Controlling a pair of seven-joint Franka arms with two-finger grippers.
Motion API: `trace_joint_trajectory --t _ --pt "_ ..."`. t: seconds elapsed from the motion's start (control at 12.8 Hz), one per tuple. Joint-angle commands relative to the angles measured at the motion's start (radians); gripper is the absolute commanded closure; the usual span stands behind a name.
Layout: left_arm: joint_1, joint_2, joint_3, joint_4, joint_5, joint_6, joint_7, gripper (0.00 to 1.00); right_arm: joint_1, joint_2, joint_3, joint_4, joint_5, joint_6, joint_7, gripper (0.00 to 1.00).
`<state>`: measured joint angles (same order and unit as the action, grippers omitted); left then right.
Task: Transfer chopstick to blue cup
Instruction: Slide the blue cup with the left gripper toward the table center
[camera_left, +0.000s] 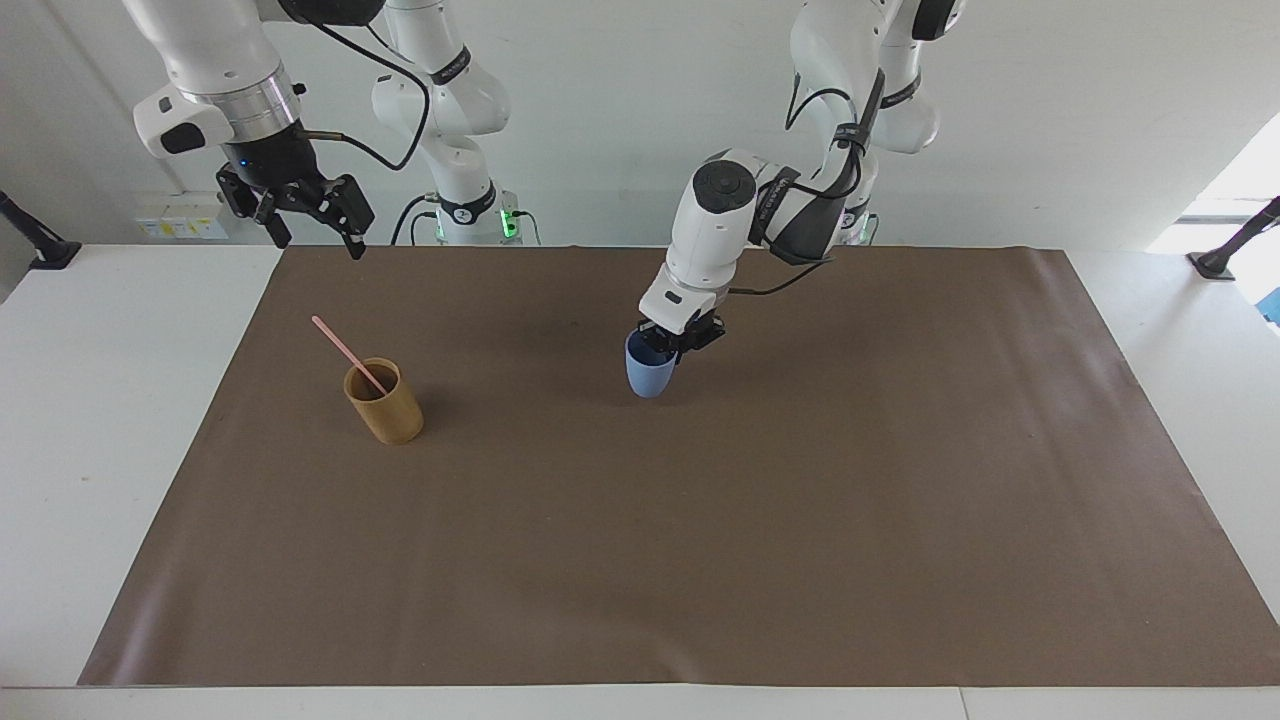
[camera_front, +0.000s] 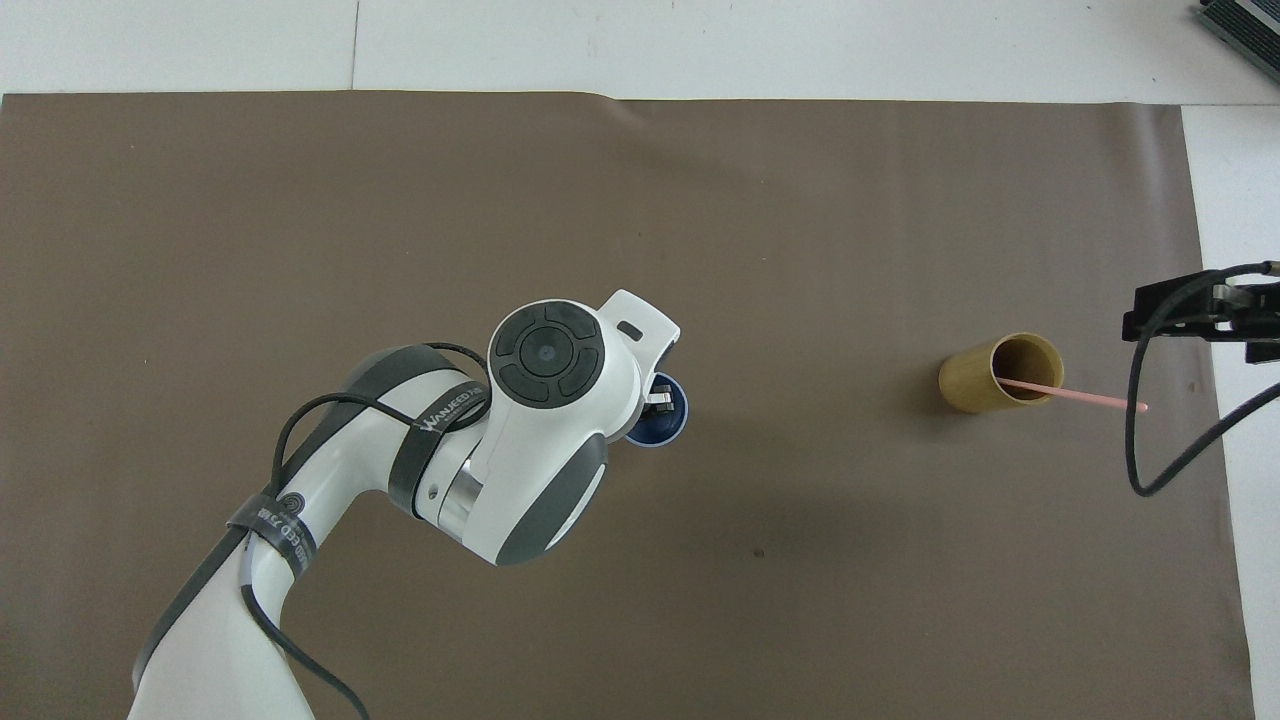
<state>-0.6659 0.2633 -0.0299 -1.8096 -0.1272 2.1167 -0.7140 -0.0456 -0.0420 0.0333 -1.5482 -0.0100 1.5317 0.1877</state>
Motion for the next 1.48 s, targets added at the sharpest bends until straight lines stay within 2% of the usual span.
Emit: trace_joint_trajectory --t 0.0,0.62,1.25,1.33,1.4 --pt "-0.041 0.002 0.022 -0.014 -0.011 0.031 -0.013 1.00 -0.014 -0.016 0.002 -0.019 0.019 0.002 -0.028 0.00" --pt "-0.031 0.036 0.022 -0.034 -0.009 0.083 -0.019 1.00 -0.014 -0.016 0.002 -0.020 0.021 0.002 -0.028 0.00" --pt "-0.032 0.028 0.022 -0.079 -0.009 0.131 -0.033 1.00 -0.014 -0.016 0.002 -0.021 0.021 0.004 -0.028 0.00" --pt "-0.032 0.028 0.022 -0.079 -0.009 0.131 -0.033 0.95 -0.014 -0.016 0.002 -0.020 0.021 0.004 -0.028 0.00" --pt "-0.029 0.028 0.021 -0.077 -0.009 0.132 -0.033 0.79 -0.014 -0.016 0.002 -0.019 0.021 0.004 -0.028 0.00"
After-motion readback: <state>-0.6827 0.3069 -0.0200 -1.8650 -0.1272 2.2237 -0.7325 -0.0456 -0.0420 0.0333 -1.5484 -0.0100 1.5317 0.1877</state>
